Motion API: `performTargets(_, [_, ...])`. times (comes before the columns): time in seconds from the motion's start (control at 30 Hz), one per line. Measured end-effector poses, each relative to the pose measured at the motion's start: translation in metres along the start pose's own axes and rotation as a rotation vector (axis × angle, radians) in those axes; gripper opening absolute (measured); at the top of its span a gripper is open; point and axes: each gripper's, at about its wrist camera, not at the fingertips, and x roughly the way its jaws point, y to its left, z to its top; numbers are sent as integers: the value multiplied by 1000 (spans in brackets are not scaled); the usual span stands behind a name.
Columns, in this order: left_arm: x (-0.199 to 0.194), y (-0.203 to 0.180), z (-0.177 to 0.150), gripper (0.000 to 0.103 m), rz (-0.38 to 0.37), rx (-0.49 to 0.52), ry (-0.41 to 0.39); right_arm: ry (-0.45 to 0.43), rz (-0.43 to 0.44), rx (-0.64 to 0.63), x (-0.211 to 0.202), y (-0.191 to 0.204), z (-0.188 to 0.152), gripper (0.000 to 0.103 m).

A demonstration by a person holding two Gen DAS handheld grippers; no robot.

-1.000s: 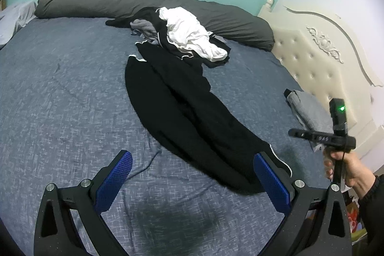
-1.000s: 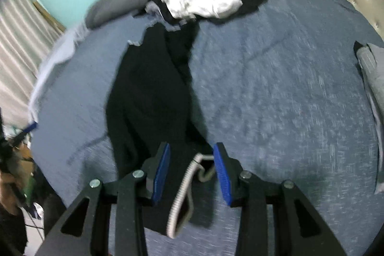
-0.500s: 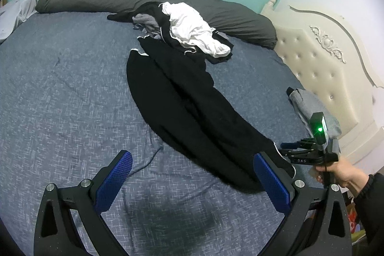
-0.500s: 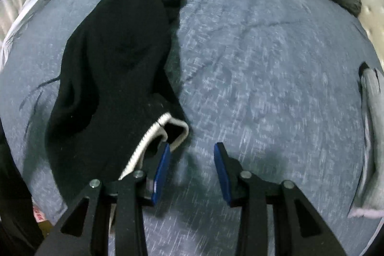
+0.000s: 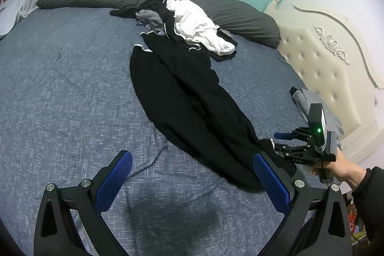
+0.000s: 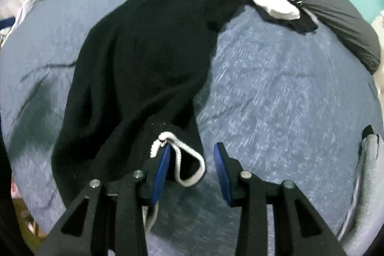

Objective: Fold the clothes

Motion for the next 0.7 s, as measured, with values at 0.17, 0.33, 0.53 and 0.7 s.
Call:
performTargets(0.17, [0, 3, 2, 103, 2, -6, -3, 17, 50, -10, -3, -4, -16, 38])
performTargets(0.33, [3, -1, 3, 103, -8, -4, -3, -23, 31, -33, 0, 12, -9, 38])
performTargets(0.53, [4, -6, -1, 103, -7, 9, 8, -33, 12, -74, 16, 32, 13, 38])
performTargets(0.7, [1, 2, -3, 103, 3, -4, 9, -59, 85, 17, 10, 23, 27, 9])
